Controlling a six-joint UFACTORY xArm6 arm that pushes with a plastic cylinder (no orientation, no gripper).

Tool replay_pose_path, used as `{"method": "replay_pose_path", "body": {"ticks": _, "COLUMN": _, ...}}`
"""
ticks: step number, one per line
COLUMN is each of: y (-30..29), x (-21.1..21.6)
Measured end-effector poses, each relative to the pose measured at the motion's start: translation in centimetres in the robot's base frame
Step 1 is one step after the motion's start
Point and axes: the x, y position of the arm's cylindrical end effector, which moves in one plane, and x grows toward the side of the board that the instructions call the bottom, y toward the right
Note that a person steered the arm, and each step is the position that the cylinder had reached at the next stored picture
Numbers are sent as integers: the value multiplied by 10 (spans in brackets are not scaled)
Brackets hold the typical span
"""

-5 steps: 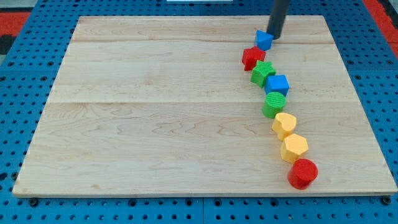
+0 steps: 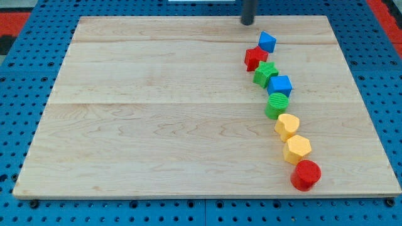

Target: Move the red star slightly above to the green star

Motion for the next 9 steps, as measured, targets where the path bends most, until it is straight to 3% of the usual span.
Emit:
{"method": "replay_pose_path", "body": {"ticks": 1, "y": -27, "x": 41}}
{"method": "replay_pose_path", "body": {"ticks": 2, "y": -19, "x": 86}}
{"method": "replay_pose_path", "body": {"ticks": 4, "y": -19, "x": 116}}
{"method": "replay_pose_path", "body": {"ticks": 9, "y": 33, "x": 126}}
